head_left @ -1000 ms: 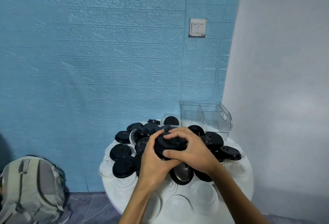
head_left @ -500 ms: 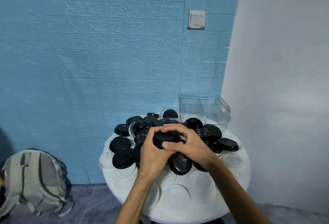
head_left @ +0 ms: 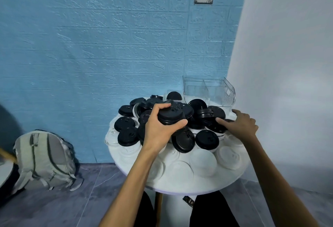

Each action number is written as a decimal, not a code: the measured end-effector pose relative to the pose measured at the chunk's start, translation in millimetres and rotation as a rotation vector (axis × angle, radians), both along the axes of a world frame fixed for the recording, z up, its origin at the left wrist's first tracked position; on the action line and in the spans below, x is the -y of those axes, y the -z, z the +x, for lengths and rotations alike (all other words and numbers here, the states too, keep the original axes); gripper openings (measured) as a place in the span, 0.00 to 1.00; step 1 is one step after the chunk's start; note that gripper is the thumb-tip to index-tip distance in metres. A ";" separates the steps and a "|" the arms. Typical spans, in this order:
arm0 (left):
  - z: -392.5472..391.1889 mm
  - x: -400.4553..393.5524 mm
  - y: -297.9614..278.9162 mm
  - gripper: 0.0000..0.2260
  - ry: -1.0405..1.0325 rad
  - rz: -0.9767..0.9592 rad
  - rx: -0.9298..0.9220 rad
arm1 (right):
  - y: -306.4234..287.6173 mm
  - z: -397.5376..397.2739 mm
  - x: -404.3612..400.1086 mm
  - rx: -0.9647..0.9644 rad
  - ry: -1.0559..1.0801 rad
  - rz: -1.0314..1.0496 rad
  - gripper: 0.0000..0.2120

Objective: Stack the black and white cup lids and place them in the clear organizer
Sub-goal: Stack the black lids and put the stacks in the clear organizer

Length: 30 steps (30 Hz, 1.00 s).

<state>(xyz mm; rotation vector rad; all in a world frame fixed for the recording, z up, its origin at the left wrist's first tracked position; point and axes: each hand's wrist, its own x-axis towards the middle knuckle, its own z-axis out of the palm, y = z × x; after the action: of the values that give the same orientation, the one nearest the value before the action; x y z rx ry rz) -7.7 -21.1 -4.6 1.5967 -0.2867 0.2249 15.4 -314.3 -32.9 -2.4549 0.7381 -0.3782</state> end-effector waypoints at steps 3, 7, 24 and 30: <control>-1.9 2.0 0.4 0.28 0.019 0.004 0.005 | 10.1 1.5 6.4 -0.039 -0.016 -0.021 0.41; -0.2 0.0 1.0 0.28 0.016 0.008 0.014 | 16.6 3.7 10.6 -0.011 -0.035 -0.017 0.37; 6.1 6.2 12.4 0.31 0.054 0.066 0.047 | -38.5 -35.6 -81.4 0.561 -0.524 0.559 0.21; 5.6 2.9 15.7 0.34 0.046 0.066 0.054 | -45.2 -42.1 -134.8 0.508 -0.794 0.541 0.22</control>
<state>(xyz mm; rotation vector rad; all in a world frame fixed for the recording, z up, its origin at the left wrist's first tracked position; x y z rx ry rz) -2.1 -24.0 -20.3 1.6489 -0.3756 0.2249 -26.8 -179.6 12.3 -1.8183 -0.3249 -0.3903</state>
